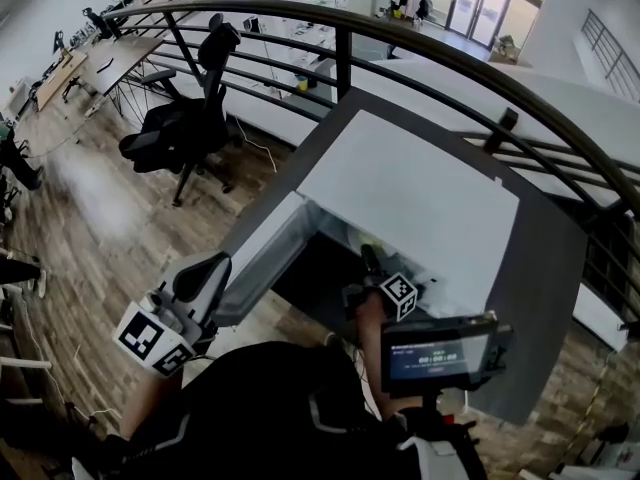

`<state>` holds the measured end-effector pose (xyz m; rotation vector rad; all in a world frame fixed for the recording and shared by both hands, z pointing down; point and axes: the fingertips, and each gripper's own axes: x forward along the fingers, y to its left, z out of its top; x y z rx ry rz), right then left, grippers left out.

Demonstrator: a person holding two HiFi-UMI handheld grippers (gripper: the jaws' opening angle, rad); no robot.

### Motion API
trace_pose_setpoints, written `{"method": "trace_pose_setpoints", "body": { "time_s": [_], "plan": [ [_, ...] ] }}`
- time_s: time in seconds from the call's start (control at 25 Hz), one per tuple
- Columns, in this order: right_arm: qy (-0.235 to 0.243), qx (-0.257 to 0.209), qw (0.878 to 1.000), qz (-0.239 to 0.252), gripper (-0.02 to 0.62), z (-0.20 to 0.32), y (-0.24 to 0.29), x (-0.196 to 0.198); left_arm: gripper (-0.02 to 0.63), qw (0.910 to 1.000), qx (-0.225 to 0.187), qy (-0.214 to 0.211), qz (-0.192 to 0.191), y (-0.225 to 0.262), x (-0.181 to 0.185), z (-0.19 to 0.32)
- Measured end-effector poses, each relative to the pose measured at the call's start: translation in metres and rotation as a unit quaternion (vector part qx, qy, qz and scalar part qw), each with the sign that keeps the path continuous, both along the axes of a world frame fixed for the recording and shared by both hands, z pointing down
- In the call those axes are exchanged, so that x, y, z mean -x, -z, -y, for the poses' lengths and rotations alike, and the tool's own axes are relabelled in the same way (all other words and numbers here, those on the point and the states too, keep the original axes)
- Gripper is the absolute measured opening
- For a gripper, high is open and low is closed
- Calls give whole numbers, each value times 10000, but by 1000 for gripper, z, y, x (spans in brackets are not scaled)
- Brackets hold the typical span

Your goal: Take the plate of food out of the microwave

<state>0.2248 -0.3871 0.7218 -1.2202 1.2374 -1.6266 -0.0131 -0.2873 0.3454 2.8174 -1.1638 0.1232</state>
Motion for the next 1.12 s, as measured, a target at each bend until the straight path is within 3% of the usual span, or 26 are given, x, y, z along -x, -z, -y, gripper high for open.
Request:
{"method": "trace_pose_setpoints", "body": {
  "time_s": [0.52,1.12],
  "plan": [
    [-224,303,9992,112,273,13,-12,-5,2,9997,60,246,73,-7,7,3],
    [-589,285,9975,267,212,-9,-6,-12,2,9999,118,104,5,-11,8,-4]
  ]
}}
